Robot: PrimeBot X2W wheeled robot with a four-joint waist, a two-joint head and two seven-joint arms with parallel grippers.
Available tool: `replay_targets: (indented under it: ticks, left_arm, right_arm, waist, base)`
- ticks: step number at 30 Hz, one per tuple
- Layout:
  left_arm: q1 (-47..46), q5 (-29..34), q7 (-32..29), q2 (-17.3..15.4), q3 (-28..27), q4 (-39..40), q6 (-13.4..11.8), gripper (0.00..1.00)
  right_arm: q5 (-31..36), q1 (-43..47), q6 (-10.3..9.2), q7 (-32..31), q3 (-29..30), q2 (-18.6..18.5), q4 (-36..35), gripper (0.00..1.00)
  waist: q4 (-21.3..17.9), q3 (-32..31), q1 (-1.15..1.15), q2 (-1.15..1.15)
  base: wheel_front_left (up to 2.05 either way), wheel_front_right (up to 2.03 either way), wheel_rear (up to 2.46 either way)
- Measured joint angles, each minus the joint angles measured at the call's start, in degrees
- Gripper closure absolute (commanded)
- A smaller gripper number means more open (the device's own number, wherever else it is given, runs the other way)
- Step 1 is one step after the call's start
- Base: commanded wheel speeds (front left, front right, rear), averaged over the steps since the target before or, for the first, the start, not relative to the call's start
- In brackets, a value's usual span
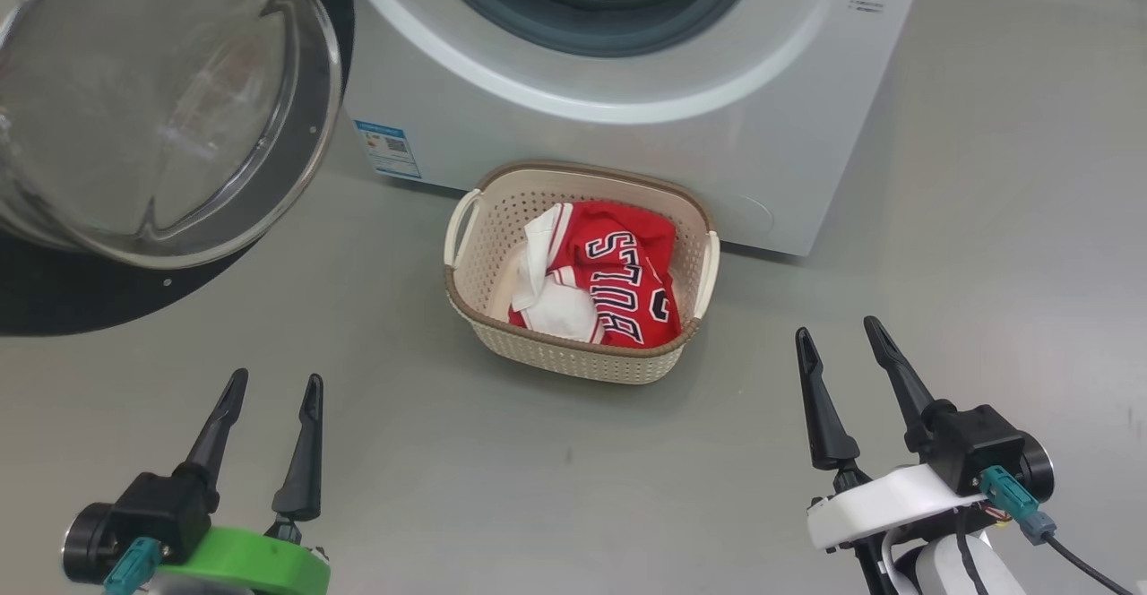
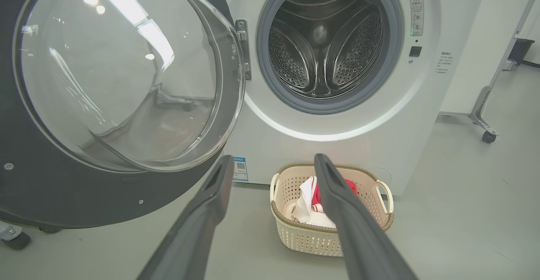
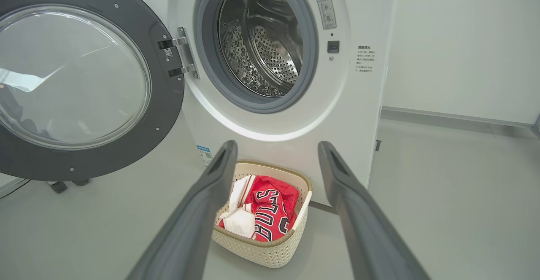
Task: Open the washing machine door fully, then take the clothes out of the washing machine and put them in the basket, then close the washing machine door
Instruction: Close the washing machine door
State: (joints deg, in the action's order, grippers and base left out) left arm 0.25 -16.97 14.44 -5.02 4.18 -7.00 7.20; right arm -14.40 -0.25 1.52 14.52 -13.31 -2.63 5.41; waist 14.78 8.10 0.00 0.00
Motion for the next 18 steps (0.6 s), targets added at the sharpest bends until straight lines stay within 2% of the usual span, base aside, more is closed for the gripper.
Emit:
replay_targets:
  ticks: [15,18]
  left_arm:
    - [-0.04,1.40,0.00,0.51,-0.03,-1.31,0.01,0.00]
    - [0.01,1.42,0.00,0.66,-1.44,-1.19,0.01,0.00]
  right_arm:
    - [-0.03,-0.46,1.03,0.00,-0.16,-0.01,2.21,0.00]
    - [-0.10,-0.51,1.45,0.00,-1.05,-0.05,2.55,0.00]
  waist:
    - [11.77,-0.80,0.00,0.00]
    - [13.66,-1.15,0.00,0.00]
  base:
    - [0.00,0.00,0.00]
    - [0.00,0.00,0.00]
